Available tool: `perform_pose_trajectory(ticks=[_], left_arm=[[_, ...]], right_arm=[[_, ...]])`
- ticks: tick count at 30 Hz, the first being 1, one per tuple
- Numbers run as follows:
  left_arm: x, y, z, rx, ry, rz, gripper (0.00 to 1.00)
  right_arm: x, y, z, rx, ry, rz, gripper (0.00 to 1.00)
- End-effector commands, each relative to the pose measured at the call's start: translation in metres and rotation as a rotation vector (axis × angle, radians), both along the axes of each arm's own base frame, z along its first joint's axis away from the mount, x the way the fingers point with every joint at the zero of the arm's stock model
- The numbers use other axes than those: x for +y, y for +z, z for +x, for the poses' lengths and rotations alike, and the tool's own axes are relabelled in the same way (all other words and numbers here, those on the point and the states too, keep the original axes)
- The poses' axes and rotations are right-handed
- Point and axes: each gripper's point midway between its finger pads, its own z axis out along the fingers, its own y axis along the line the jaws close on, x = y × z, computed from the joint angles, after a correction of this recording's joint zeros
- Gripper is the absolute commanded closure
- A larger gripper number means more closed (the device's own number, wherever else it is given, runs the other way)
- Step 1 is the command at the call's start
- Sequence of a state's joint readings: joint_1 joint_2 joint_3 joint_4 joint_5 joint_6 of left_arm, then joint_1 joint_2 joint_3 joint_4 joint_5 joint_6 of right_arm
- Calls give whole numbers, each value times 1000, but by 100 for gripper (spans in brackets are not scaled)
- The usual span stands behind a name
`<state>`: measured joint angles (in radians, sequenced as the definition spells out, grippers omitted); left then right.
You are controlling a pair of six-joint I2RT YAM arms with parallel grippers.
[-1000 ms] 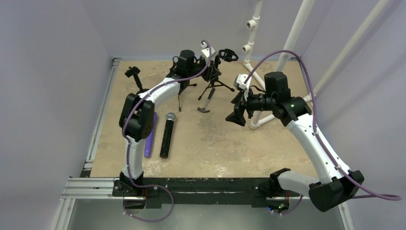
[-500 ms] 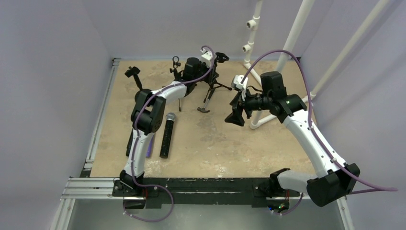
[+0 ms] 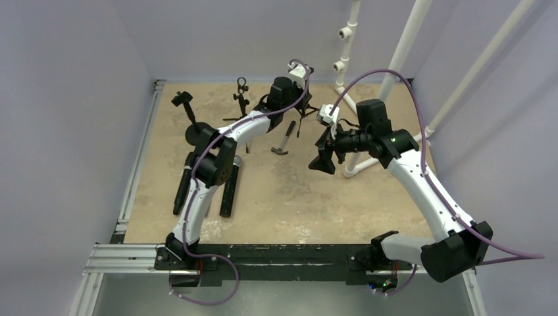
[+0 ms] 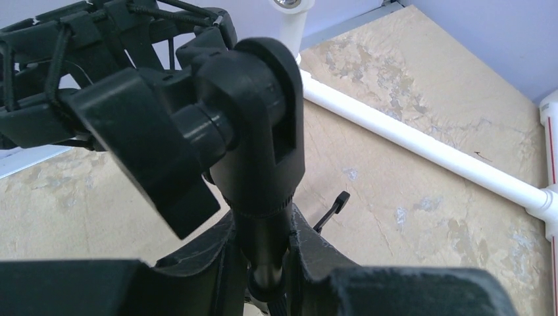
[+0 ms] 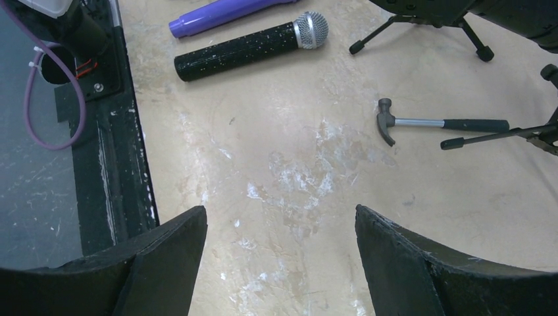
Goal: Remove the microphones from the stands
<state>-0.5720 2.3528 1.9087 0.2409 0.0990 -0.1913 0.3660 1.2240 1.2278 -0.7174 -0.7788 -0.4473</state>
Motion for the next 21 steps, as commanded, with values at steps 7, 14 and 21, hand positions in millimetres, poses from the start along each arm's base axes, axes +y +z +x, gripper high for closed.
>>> perform_pose_trajectory(ticks=[7,14,21], left_arm=[[-10,34,16,-76,51,-48,88],[-11,30,13,-40,45,-46,76],[-8,27,13,-13,63,-43,70]], right_arm=[[2,0,-1,-14,19,20,20],[3,-1,0,-16,21,22,20],[2,-1,-1,-18,20,22,20]])
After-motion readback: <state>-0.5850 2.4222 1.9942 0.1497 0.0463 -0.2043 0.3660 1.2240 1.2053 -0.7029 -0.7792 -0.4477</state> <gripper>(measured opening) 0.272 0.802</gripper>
